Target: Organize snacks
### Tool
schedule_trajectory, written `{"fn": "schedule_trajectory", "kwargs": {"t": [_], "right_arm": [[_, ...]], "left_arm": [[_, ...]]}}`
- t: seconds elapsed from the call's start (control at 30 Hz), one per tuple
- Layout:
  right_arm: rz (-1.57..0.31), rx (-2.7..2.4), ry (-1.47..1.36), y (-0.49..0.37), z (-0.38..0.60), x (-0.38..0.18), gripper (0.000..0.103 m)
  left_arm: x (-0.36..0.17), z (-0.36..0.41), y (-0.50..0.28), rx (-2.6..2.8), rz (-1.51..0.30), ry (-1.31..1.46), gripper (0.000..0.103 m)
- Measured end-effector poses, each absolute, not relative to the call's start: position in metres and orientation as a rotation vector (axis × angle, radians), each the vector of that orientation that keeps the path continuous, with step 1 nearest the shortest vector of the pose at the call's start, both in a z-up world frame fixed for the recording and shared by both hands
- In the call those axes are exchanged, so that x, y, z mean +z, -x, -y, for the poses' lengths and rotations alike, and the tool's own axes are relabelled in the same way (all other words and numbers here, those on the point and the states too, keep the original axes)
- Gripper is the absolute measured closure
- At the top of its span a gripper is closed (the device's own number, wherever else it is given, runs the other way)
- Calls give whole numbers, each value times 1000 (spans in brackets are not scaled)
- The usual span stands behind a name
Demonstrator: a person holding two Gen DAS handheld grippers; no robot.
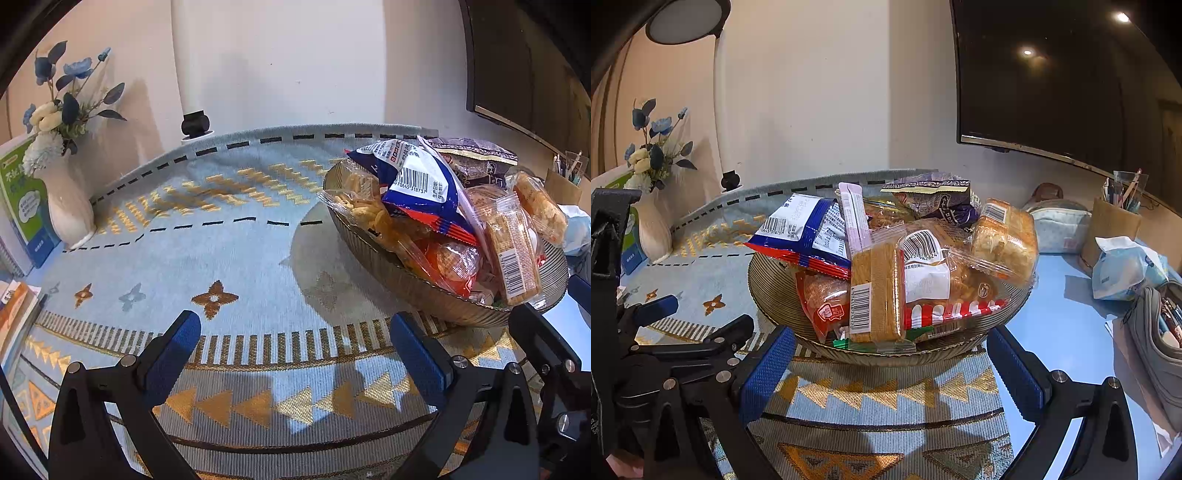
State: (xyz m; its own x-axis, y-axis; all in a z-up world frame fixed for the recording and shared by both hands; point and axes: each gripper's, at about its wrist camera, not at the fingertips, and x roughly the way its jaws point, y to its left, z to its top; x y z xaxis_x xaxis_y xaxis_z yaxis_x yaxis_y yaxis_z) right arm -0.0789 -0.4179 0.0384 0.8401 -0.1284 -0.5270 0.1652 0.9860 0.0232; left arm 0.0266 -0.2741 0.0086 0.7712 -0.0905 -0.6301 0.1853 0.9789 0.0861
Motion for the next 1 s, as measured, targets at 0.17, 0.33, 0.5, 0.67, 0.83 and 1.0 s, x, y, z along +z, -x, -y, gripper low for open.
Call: {"fn": "schedule_trajectory", "kwargs": {"t": [0.17, 0.33, 0.5, 0.67, 0.83, 1.0], "right_arm": [[-552, -155, -69, 79, 418, 38, 0], [-552, -155, -69, 79, 418, 38, 0], [-552, -155, -69, 79, 418, 38, 0], [-552, -155, -70, 79, 418, 38, 0], [-552, -155, -70, 79, 418, 38, 0], [-552, -155, -70, 79, 418, 38, 0]], "left_arm": [[9, 274, -26, -144, -677, -145, 1], [10, 273, -25, -131, -669, -149, 1], [8, 273, -27, -133, -679, -153, 1], [6, 272, -29, -134, -698, -150, 1], [5, 268, -31, -126, -715, -130, 1], [3, 267, -34, -119, -733, -123, 1]]}}
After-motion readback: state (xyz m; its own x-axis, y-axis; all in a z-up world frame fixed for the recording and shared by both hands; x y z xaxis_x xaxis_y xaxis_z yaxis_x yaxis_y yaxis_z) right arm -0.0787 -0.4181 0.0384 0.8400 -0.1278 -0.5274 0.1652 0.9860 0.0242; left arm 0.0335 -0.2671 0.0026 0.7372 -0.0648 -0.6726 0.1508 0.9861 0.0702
